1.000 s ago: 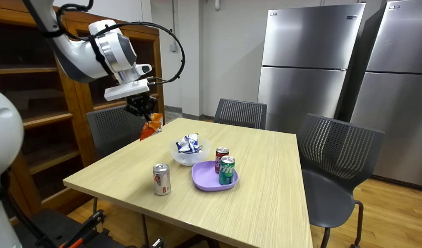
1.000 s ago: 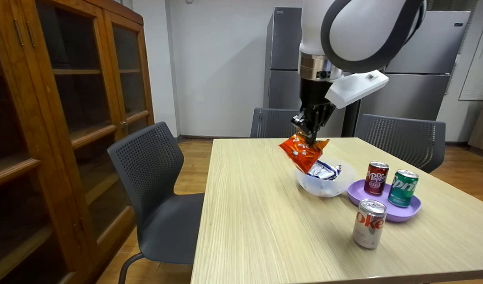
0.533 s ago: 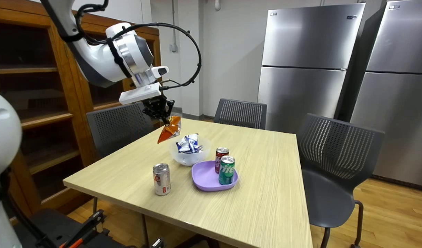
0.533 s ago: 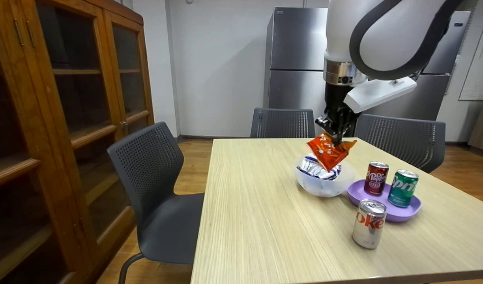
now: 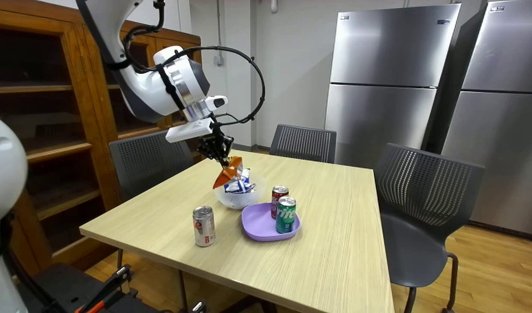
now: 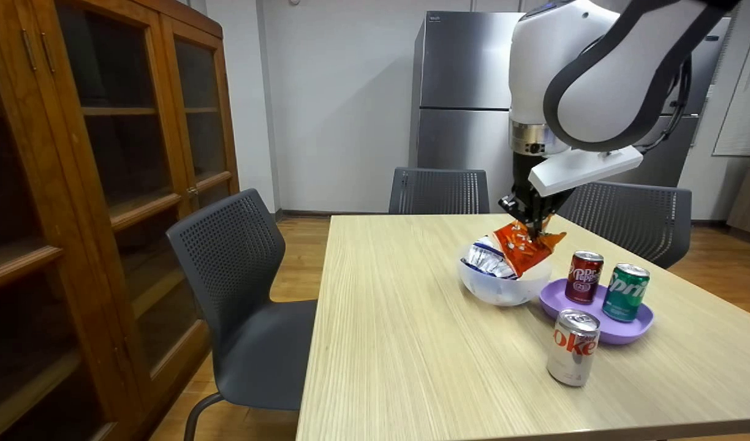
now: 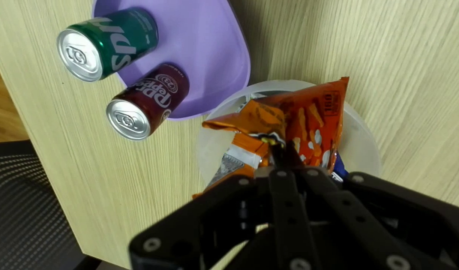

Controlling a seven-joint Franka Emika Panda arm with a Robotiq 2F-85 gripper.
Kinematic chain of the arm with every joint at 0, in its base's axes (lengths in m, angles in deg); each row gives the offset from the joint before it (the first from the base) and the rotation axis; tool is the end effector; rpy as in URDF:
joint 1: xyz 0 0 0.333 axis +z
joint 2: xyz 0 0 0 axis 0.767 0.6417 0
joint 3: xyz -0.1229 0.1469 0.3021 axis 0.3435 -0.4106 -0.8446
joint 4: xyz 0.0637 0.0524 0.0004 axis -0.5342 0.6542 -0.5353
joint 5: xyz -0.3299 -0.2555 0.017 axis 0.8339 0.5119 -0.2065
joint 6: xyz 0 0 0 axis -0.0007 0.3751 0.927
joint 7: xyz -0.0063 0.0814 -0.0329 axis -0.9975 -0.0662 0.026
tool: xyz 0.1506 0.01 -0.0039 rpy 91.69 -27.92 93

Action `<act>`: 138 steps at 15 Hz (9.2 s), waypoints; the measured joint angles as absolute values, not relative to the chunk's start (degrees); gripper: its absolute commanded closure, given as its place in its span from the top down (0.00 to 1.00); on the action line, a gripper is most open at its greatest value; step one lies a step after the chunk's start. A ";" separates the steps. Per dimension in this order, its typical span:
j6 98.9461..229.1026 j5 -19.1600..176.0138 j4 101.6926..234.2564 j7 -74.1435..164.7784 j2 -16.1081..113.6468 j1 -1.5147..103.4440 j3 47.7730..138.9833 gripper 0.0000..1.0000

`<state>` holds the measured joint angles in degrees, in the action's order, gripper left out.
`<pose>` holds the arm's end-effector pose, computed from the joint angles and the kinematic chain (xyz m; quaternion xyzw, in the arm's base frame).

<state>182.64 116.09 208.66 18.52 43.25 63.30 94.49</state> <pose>0.5579 0.0863 0.2495 0.9739 0.1034 0.1323 0.1526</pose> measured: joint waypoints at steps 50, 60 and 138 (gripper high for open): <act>186.35 124.40 212.75 13.16 44.16 69.75 97.66 1.00; 195.70 125.31 225.07 15.64 38.34 68.93 100.79 1.00; 215.60 108.91 228.85 35.20 43.68 32.81 83.84 0.39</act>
